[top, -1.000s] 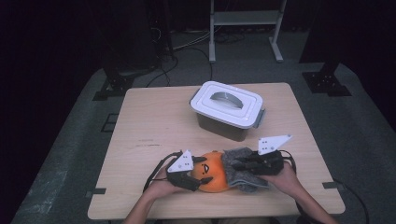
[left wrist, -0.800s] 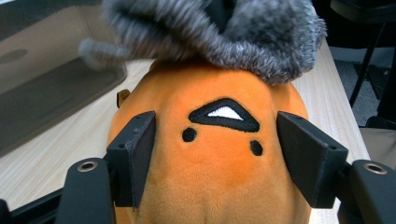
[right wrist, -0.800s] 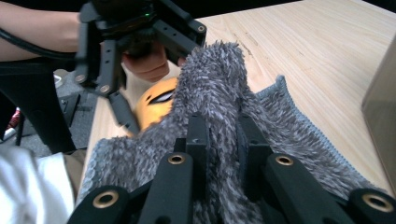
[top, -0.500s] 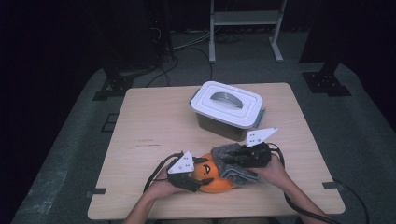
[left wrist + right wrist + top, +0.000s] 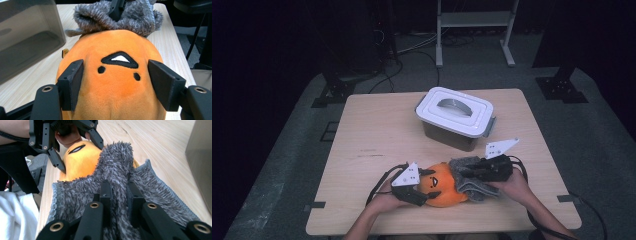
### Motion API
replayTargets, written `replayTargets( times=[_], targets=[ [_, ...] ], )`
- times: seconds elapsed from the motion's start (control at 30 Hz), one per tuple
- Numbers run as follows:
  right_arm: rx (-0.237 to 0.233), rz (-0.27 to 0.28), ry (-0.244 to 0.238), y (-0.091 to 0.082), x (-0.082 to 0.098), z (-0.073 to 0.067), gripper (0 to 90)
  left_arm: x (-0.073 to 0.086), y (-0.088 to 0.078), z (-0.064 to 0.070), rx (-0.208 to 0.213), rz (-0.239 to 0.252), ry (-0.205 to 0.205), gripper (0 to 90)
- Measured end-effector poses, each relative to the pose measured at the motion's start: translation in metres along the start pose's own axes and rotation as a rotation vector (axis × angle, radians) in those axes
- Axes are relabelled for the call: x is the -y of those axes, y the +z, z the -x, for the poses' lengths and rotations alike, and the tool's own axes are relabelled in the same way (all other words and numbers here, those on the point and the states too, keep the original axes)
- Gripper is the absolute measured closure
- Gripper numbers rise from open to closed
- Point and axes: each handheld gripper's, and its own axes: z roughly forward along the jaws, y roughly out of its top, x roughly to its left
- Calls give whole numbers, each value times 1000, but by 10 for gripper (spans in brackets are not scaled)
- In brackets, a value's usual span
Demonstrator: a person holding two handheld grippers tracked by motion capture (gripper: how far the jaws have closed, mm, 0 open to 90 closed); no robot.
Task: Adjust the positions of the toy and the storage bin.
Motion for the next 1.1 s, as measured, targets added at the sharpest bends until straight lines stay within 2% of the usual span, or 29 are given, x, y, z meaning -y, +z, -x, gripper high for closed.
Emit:
replayTargets(
  times=[0.07,0.17,0.23,0.37,0.53,0.6,0.63,0.67,0.7,0.87,0.97,1.0,1.03,1.07,1.1],
  targets=[
    [-5,7,5,-1,0,-1,779,0,0,0,-1,-5,7,308],
    [-31,24,-14,3,-8,-7,779,-1,0,2,-4,-5,16,311],
    [-43,18,-57,15,-20,-12,779,-1,0,3,-6,-12,32,317],
    [-57,19,-53,25,-29,-6,780,0,-2,2,-8,-7,23,325],
    [-48,25,-28,22,-25,2,780,-1,-1,2,0,-4,24,329],
    [-21,26,-4,16,-17,7,780,-1,-1,1,5,-8,37,332],
    [-11,23,5,14,-14,8,780,-1,-1,2,7,-4,30,332],
    [-11,23,5,14,-14,8,780,-1,-1,2,7,-4,30,332],
    [-4,26,24,11,-8,10,780,-1,-1,1,8,-8,36,331],
    [-6,33,28,3,-2,4,780,-2,1,2,2,-6,26,325],
    [-35,35,-16,2,-8,-10,780,-2,3,0,-2,2,8,319],
    [-35,35,-16,2,-8,-10,780,-3,4,0,-5,2,6,319],
    [-51,35,-47,5,-15,-19,780,-5,7,0,-9,5,1,316],
    [-51,35,-47,5,-15,-19,780,-5,7,0,-9,5,1,313],
    [-49,19,-87,11,-22,-26,780,-6,9,1,-12,1,4,307]
  ],
)
